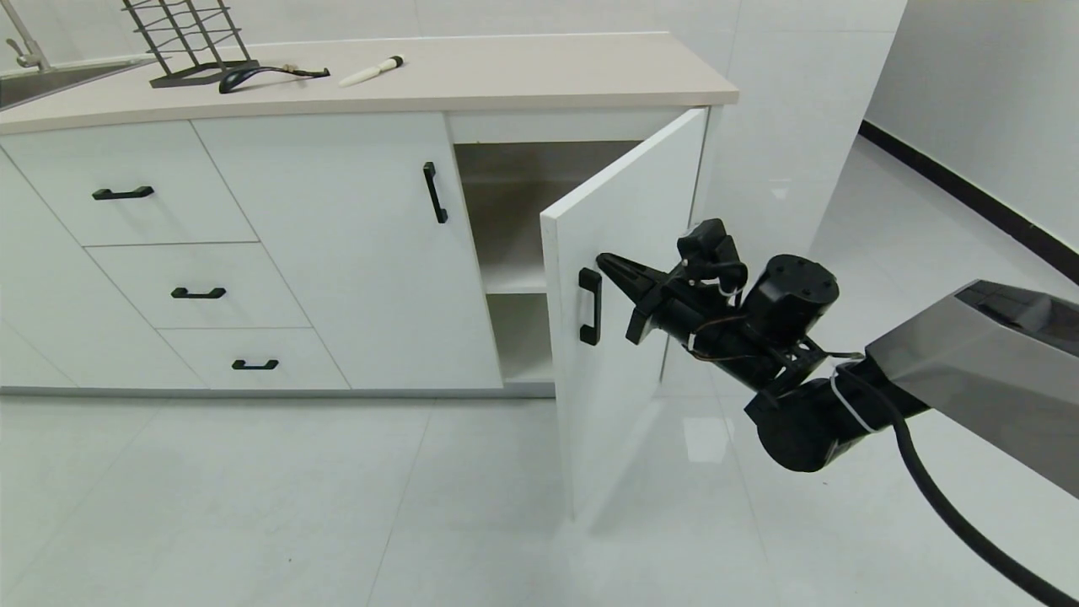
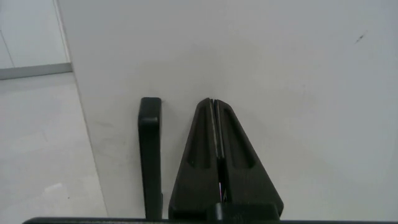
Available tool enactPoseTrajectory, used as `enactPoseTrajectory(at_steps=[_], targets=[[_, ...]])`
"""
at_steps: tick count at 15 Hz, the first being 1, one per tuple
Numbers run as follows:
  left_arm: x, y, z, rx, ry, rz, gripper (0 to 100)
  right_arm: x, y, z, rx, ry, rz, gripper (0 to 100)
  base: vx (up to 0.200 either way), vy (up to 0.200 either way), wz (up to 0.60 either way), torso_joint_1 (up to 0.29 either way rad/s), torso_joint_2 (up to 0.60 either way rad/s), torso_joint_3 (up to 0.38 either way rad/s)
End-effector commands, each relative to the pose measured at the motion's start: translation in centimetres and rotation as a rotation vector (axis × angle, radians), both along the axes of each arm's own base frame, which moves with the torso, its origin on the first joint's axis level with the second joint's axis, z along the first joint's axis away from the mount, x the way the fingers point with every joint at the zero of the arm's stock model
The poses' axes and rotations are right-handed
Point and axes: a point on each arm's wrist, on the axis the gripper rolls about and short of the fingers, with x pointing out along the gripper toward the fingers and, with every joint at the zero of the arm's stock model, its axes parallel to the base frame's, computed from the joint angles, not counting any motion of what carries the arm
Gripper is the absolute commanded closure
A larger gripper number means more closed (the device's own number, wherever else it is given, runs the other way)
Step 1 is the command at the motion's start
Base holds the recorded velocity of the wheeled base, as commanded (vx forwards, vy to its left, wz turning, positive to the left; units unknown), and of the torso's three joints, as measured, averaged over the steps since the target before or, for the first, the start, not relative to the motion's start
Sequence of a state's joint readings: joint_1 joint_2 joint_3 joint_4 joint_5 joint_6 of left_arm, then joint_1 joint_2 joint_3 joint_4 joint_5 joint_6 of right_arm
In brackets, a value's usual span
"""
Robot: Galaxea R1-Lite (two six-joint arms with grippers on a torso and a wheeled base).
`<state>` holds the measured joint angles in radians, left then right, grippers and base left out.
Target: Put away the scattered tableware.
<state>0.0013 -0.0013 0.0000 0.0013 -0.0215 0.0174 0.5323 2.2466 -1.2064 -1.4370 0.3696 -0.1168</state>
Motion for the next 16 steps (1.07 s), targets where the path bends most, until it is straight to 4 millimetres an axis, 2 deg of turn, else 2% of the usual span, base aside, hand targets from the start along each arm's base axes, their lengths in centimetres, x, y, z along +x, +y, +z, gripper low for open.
enactPoseTrajectory(at_steps=[1,6,12,16], targets=[[0.0,0.0,0.0,-0.001,0.002,0.000,0,0.4,0.7,-0.7,-0.002,0.001,0.009,100,0.000,0.000,0.00,0.000,0.00,0.000],[0.0,0.0,0.0,0.001,0.002,0.000,0,1.3,1.9,-1.0,0.018,-0.028,0.020,100,0.000,0.000,0.00,0.000,0.00,0.000],[0.0,0.0,0.0,0.001,0.002,0.000,0,2.1,5.1,-2.3,0.041,-0.066,0.069,100,0.000,0.000,0.00,0.000,0.00,0.000],[0.0,0.0,0.0,0.001,0.002,0.000,0,3.4,5.5,-2.5,0.063,-0.105,0.060,100,0.000,0.000,0.00,0.000,0.00,0.000]])
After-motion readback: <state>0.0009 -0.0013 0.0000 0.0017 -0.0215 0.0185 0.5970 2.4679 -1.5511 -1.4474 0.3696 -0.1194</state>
